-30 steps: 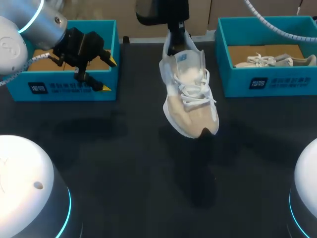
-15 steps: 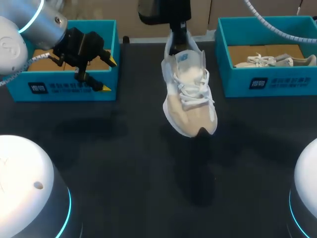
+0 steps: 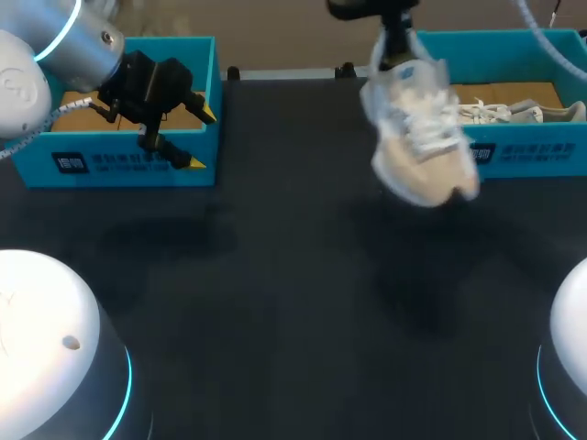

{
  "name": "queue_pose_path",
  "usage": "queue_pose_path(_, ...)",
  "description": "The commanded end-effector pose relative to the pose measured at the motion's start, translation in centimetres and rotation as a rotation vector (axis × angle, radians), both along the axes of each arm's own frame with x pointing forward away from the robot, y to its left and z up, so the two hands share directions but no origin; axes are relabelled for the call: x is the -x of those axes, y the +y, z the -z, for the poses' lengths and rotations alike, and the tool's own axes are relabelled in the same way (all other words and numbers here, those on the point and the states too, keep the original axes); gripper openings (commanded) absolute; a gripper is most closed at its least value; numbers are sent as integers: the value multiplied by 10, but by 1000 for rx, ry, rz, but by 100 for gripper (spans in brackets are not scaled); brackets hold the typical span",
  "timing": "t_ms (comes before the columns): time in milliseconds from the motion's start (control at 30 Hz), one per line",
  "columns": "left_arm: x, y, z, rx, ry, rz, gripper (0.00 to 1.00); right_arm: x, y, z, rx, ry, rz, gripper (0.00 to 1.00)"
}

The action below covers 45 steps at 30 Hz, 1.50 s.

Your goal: Take the shoe out of the shoebox, open the shoe tongue, remove and reinsert the insole, then place the shoe into the shoebox

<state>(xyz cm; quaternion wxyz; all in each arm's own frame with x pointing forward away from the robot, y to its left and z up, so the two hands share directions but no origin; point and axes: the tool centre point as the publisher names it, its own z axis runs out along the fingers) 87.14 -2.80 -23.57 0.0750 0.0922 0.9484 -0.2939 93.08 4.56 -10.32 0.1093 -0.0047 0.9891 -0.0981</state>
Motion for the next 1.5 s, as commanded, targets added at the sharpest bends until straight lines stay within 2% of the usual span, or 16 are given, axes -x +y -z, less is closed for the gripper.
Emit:
queue_pose_path(33, 0, 0, 0, -2, 0, 0, 100, -25, -42, 7, -67, 24, -17, 0)
queue_pose_path(500, 0, 0, 0, -2, 0, 0, 100, -77, -114, 3, -30, 7, -2, 0)
queue_pose_path(667, 0, 0, 0, -2, 0, 0, 100, -86, -129, 0, -7, 8, 14, 0)
queue_pose_path(767, 0, 0, 0, -2, 0, 0, 100, -87, -131, 0, -1, 42, 26, 0)
queue_pose_path(1500, 0, 0, 0, -2, 0, 0, 100, -87, -131, 0, -1, 42, 26, 0)
